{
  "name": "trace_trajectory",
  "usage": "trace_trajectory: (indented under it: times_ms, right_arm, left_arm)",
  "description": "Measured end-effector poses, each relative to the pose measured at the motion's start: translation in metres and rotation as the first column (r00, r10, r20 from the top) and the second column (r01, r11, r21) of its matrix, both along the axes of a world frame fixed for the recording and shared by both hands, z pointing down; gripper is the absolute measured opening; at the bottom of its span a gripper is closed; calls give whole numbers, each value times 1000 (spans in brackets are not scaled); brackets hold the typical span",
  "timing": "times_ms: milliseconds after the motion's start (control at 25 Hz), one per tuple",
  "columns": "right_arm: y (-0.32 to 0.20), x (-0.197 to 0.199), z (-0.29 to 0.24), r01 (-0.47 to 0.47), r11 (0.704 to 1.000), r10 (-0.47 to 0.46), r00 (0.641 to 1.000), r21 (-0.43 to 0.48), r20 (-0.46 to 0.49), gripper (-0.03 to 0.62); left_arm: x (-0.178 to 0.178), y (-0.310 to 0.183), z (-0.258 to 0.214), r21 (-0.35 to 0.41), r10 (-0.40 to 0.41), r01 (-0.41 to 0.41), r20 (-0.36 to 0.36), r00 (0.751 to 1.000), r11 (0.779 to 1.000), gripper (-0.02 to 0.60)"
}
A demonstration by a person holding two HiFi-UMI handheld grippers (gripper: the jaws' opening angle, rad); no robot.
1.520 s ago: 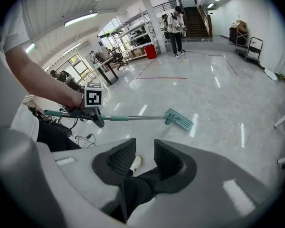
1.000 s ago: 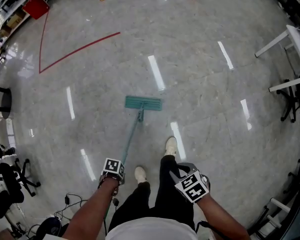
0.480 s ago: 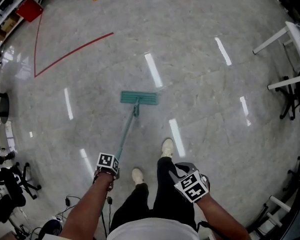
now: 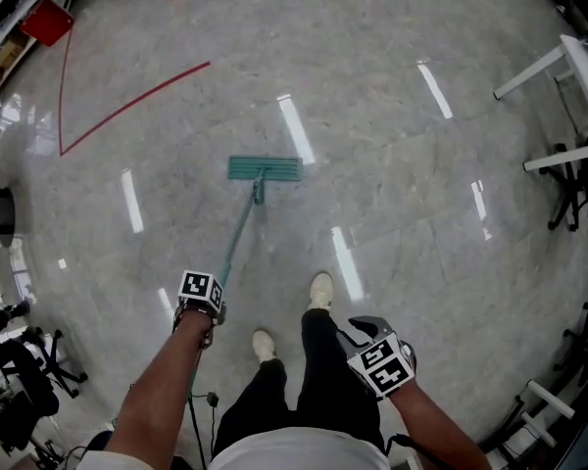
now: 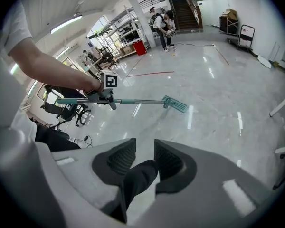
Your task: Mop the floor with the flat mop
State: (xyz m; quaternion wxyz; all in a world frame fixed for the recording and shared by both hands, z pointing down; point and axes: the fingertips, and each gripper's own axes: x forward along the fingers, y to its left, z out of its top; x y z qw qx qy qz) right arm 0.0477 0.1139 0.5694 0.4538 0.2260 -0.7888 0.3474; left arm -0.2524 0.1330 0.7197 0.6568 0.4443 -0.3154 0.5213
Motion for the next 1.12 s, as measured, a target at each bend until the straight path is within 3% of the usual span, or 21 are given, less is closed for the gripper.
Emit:
trace_trajectory:
  times_ms: [480, 1120]
  right_arm:
    - [-16, 45, 5, -34, 998, 34, 999, -44, -8, 124]
    - [-21, 71, 8, -65, 996, 64, 998, -66, -20, 124]
  left_arm:
    - [17, -102, 0, 0, -28, 28, 0, 1000, 1000, 61]
    - [23, -209, 10, 29, -9, 8, 44, 999, 1000, 58]
